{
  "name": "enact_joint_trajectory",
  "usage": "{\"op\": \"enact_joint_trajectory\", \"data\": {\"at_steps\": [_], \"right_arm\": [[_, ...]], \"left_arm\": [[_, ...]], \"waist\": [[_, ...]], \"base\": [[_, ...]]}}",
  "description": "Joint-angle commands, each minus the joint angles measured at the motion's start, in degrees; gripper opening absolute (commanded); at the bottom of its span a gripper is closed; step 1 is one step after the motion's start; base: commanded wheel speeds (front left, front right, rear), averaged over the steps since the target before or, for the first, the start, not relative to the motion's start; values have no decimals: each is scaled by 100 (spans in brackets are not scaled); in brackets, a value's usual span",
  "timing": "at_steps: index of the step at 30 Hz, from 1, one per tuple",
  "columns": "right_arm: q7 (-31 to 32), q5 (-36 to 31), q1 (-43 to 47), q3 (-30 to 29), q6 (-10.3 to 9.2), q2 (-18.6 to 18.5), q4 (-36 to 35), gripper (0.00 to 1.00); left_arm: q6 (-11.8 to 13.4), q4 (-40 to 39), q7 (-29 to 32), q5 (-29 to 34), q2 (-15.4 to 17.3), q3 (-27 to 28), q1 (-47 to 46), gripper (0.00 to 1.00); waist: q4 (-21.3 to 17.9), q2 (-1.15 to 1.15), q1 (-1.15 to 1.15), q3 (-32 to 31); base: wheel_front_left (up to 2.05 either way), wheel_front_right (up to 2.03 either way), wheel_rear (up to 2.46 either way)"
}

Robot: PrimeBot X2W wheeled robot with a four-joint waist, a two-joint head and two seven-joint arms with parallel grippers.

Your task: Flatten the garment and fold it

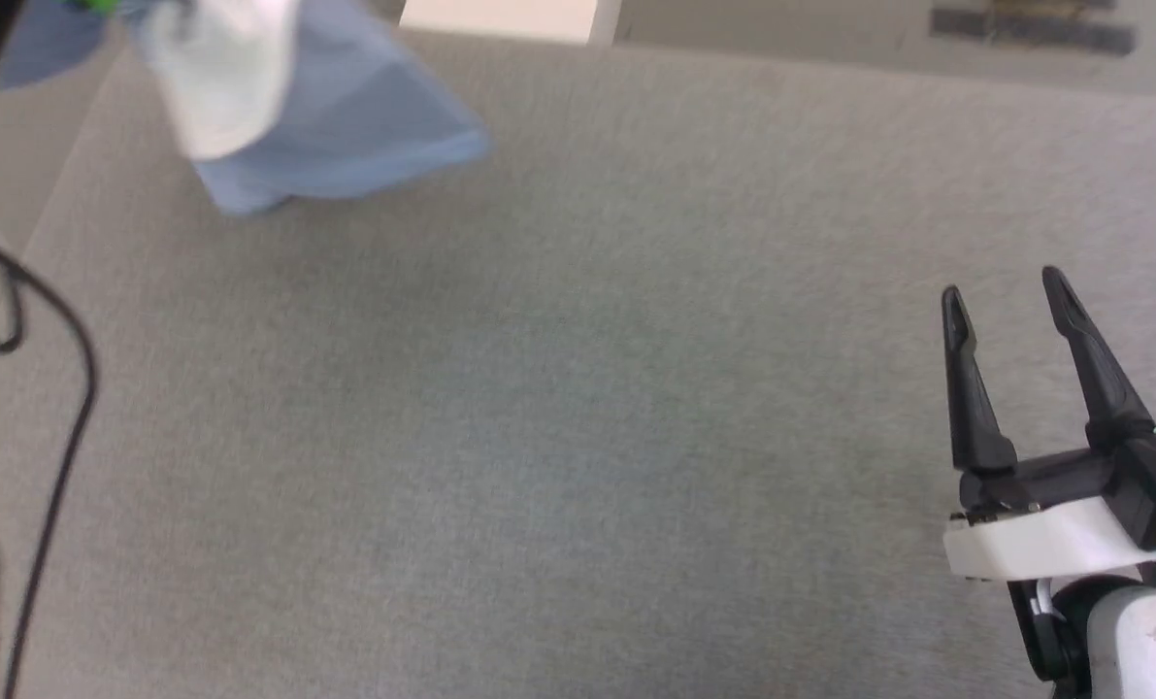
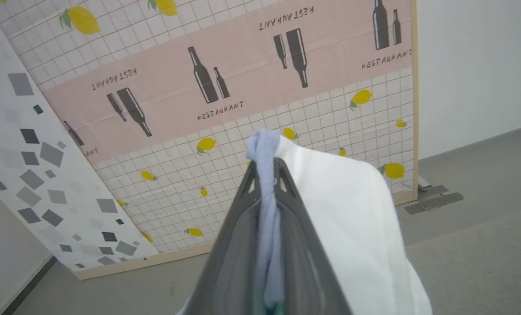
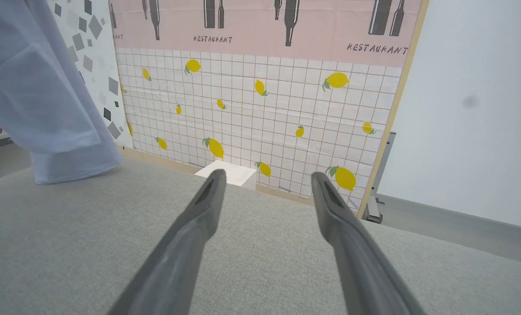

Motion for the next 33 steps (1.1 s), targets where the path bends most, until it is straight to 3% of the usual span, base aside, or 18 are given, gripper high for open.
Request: {"op": "enact_joint_trajectory", "data": {"at_steps": [1,11,16,23,33], "right_arm": [[-48,46,79,-39,-9,14,24,100],[-172,342,120,-562,-9,27,119,100],[-207,415,117,-1030,-9,27,103,100],[-243,495,145,-1368,-9,27,39,100],[-294,648,-40,-1160,-9,28,223,100]], "left_arm": [[-14,-118,25,-87,-186,-64,-237,0],[220,-380,412,-579,-1552,-648,-853,0],[339,-209,459,-523,-1989,-1102,-603,0],[375,139,89,-324,-2171,-1843,696,0],[506,1466,-288,-422,-2281,-2492,2449,0]], "waist": [[-414,0,0,-585],[-1051,0,0,-919],[-1375,0,0,-846],[-1748,0,0,-592],[-1942,0,0,-179]], "base": [[0,0,0],[0,0,0],[0,0,0],[0,0,0],[0,0,0]]}}
